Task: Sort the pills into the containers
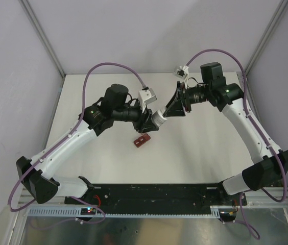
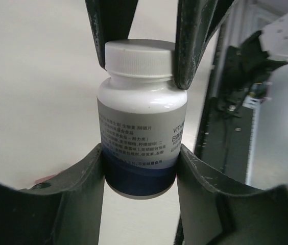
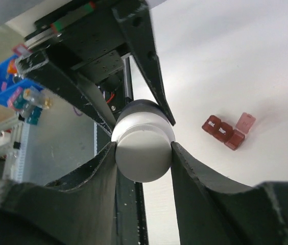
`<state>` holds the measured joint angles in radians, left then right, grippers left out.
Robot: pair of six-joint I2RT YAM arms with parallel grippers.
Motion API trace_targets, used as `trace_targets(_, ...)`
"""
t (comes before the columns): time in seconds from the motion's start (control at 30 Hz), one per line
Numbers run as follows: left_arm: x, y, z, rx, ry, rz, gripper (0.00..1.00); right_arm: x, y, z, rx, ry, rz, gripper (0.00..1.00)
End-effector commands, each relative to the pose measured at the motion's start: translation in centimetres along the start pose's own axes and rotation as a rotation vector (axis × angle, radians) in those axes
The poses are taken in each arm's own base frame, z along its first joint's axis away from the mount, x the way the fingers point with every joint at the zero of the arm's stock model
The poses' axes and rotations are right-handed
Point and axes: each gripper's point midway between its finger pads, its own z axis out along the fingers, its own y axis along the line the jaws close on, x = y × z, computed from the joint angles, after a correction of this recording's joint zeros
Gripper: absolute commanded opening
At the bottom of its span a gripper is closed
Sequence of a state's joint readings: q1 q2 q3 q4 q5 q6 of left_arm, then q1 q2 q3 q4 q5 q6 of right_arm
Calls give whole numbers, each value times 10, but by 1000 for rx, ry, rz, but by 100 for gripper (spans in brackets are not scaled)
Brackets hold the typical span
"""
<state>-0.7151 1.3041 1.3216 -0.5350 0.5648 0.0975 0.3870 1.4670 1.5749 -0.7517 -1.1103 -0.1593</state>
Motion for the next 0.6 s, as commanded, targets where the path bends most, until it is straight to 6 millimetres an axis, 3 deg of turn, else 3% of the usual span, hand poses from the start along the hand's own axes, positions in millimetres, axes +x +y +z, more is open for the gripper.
trace_targets(0.0,-28,-63,-23,298,-94,-17,0,-20,39,-11,-57,-5,-349,0)
trace_targets(0.17,-30,-82,-29,407,-90,-47,0,-11,45,-8,-26,83,-492,3)
trace_targets(0.23,-30,-84,-30,414,-92,-42,0,-8,45,-6,-4,112,-520,11)
trace_targets(0.37,-28,-71,-28,334,-97,-17,0,-7,46,-6,31,136,-499,38)
trace_targets(0.47,-28,-51,-27,217,-99,5,0,-12,48,-8,58,128,-461,67)
trace_targets(0.57,-28,-32,-27,105,-98,24,0,-20,49,-12,90,100,-409,78)
